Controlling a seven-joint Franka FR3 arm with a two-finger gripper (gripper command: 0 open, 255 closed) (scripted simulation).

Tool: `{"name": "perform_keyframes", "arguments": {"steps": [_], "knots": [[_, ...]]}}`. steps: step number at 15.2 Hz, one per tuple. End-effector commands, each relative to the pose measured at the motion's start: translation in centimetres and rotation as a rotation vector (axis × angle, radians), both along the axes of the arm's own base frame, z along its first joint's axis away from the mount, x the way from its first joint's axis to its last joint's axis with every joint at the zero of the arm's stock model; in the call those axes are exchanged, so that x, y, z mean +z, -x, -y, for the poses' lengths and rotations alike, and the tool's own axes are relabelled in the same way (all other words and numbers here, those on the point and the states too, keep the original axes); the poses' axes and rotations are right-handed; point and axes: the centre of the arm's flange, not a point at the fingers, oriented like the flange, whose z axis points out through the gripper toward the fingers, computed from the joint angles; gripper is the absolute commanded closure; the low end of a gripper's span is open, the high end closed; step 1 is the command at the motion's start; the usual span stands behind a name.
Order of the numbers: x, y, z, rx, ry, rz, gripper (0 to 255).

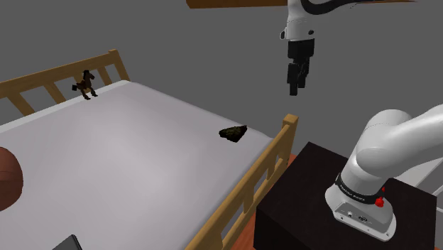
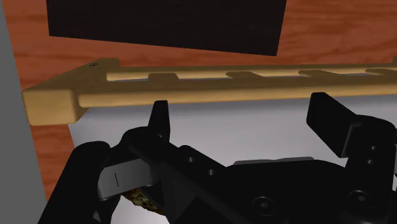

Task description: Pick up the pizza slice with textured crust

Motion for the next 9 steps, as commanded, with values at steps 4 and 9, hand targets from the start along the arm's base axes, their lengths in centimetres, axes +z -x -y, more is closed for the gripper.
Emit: {"name": "perform_keyframes", "arguments": {"steps": [4, 9], "knots": [[-2.8, -2.7, 0.3, 0.021, 0.004, 0.006, 0], [-7.5, -7.1, 0.6, 0.055, 0.011, 0.017, 0]]}}
